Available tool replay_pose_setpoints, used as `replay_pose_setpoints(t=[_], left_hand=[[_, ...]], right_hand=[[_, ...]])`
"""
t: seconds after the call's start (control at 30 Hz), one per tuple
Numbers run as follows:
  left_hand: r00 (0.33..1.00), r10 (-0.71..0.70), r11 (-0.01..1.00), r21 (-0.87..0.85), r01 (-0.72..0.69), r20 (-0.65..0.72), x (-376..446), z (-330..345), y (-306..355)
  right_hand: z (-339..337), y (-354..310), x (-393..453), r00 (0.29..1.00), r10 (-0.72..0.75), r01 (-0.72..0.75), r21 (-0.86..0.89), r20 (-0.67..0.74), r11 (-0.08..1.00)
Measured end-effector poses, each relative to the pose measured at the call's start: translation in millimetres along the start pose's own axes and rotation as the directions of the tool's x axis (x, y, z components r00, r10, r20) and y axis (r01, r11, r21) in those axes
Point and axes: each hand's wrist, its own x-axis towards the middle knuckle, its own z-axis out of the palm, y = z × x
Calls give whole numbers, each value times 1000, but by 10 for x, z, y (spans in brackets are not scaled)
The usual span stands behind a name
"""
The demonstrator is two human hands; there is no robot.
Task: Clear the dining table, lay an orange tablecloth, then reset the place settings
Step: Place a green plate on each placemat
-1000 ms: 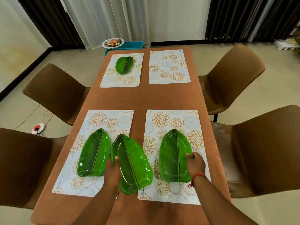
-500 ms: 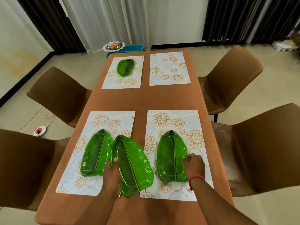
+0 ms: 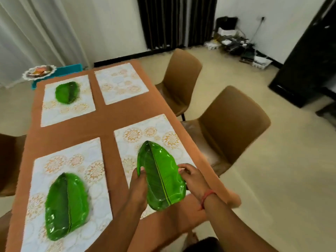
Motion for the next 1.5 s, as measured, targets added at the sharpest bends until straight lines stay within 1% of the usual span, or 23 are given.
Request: replay_pose_setpoints(t=[0.03,0.1,0.2,0.33,0.47,0.57,0.63,0.7,0.83,0.97,1.07,1.13,1.2,1.27,1.37,1.5], left_hand=[[999,-8,1000,-5,9,39,-58,134,-7],[994,-38,999,-24,41,107,-160,421,-37],[978,-79,996,-13,84,194,-284,931,-27],[957,-112,993,7,114,269,-404,1725,-12],[921,-169,983,-7,183,351,-498,2784,-104],[914,-161,974,-92,209,373,-653,3710,-184],[892,-175,958,-138,253,417,-779,4363,-242],[871,-185,941,-174,291,456,-862,4937,-250],[850,-174,918,-230,322,498,-880,5924,-215],[846,-134,923,-245,296,515,-543,6729,-95],[857,-94,929,-266,259,506,-144,7277,-3],[856,-67,929,-281,240,512,196,7635,126],[869,-51,928,-299,223,492,526,7946,298],[883,-26,923,-328,202,469,928,8301,507],[902,-11,919,-350,178,431,1435,8759,836],[922,24,906,-399,144,387,2073,9214,1158]], right_hand=[[-109,50,-90,999,-9,9,15,-48,1000],[-347,110,-241,995,1,7,81,-102,997],[-800,134,-354,981,-5,30,130,-193,991],[-1535,162,-385,964,-27,85,213,-263,973],[-2477,218,-294,945,-43,143,290,-326,946],[-3390,223,-233,935,-16,132,306,-355,943],[-4073,196,-186,924,-4,135,317,-382,939],[-4632,110,-121,907,16,156,370,-422,916],[-5449,-66,112,891,62,177,471,-450,864],[-6069,-241,630,899,39,218,524,-436,823],[-6485,-372,1136,912,34,209,533,-409,820],[-6768,-509,1555,931,31,176,521,-364,835],[-7011,-709,1960,942,35,142,495,-332,857],[-7292,-987,2474,964,8,123,470,-267,874],[-7583,-1359,3169,969,-9,123,452,-246,883],[-7813,-1692,4051,978,-1,104,478,-211,872]])
